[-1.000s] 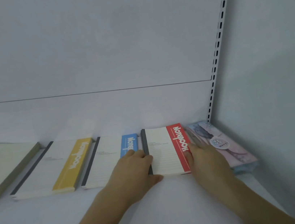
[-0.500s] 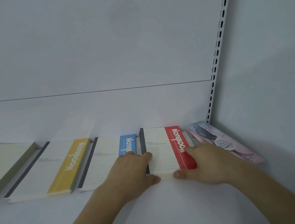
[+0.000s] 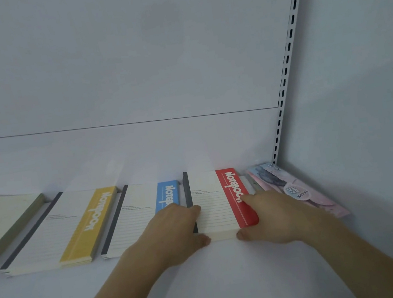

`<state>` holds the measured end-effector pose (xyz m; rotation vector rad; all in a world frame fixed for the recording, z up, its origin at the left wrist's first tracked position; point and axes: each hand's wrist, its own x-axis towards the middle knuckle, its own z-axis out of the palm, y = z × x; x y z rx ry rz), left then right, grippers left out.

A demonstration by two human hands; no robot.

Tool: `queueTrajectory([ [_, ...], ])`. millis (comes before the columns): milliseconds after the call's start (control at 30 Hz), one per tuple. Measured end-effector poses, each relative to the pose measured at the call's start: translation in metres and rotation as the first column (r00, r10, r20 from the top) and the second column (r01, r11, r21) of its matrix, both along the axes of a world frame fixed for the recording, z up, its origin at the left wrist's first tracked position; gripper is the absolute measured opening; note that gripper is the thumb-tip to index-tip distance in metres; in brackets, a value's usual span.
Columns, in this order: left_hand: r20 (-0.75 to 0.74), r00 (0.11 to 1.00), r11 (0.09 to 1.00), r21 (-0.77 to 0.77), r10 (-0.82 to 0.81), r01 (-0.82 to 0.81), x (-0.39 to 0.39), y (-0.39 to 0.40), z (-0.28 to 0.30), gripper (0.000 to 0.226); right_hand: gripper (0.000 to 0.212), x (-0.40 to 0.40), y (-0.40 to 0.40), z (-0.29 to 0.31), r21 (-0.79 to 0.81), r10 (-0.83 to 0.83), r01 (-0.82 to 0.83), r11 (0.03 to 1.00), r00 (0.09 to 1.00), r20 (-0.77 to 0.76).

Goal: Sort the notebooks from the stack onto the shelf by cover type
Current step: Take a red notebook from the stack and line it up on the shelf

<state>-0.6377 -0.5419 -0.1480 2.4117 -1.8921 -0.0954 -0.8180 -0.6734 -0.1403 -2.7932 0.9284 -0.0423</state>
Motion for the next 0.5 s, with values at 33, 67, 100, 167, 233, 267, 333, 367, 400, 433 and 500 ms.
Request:
queueTrajectory([
  [33, 0.003, 1.0, 1.0, -0.006, -0.004, 0.004, 0.0, 0.0, 0.0, 0.046, 0.042, 0.0, 0.0, 0.0, 0.006, -0.004, 0.004, 1.0, 1.0, 0.003],
  [67, 0.005, 1.0, 1.0, -0.013, -0.008, 0.008, 0.001, 0.0, 0.0, 0.047, 0.044, 0.0, 0.001, -0.001, 0.004, -0.009, 0.009, 1.0, 1.0, 0.002],
  [100, 0.007, 1.0, 1.0, -0.02, -0.006, 0.007, 0.002, 0.0, 0.0, 0.049, 0.045, -0.001, 0.001, -0.002, -0.006, -0.015, 0.015, 1.0, 1.0, 0.001],
  [167, 0.012, 1.0, 1.0, -0.029, 0.007, -0.006, 0.003, 0.001, -0.002, 0.053, 0.047, -0.002, 0.003, -0.005, -0.033, -0.029, 0.029, 0.999, 1.0, 0.007],
  [233, 0.021, 1.0, 0.999, -0.04, 0.016, -0.015, 0.002, 0.002, -0.004, 0.055, 0.049, -0.004, 0.004, -0.009, -0.042, -0.047, 0.048, 0.998, 0.999, 0.024],
  [267, 0.03, 0.999, 0.999, -0.048, 0.016, -0.014, 0.001, 0.003, -0.005, 0.055, 0.049, -0.005, 0.004, -0.01, -0.041, -0.056, 0.057, 0.997, 0.998, 0.032],
  [333, 0.041, 0.999, 0.998, -0.06, 0.015, -0.013, 0.0, 0.004, -0.005, 0.053, 0.048, -0.006, 0.005, -0.012, -0.042, -0.066, 0.068, 0.997, 0.997, 0.044],
  [367, 0.038, 0.999, 0.998, -0.061, 0.018, -0.015, -0.001, 0.005, -0.005, 0.052, 0.046, -0.006, 0.006, -0.012, -0.045, -0.07, 0.072, 0.996, 0.996, 0.048],
  [400, 0.031, 0.999, 0.998, -0.06, 0.021, -0.019, -0.001, 0.005, -0.005, 0.053, 0.045, -0.007, 0.006, -0.012, -0.046, -0.073, 0.075, 0.996, 0.996, 0.05],
  [433, 0.023, 0.999, 0.998, -0.06, 0.026, -0.024, -0.001, 0.005, -0.006, 0.054, 0.046, -0.007, 0.007, -0.012, -0.046, -0.071, 0.074, 0.996, 0.996, 0.054],
  [500, 0.019, 0.999, 0.997, -0.069, 0.034, -0.033, 0.0, 0.006, -0.007, 0.061, 0.051, -0.009, 0.008, -0.012, -0.041, -0.067, 0.07, 0.997, 0.995, 0.073],
])
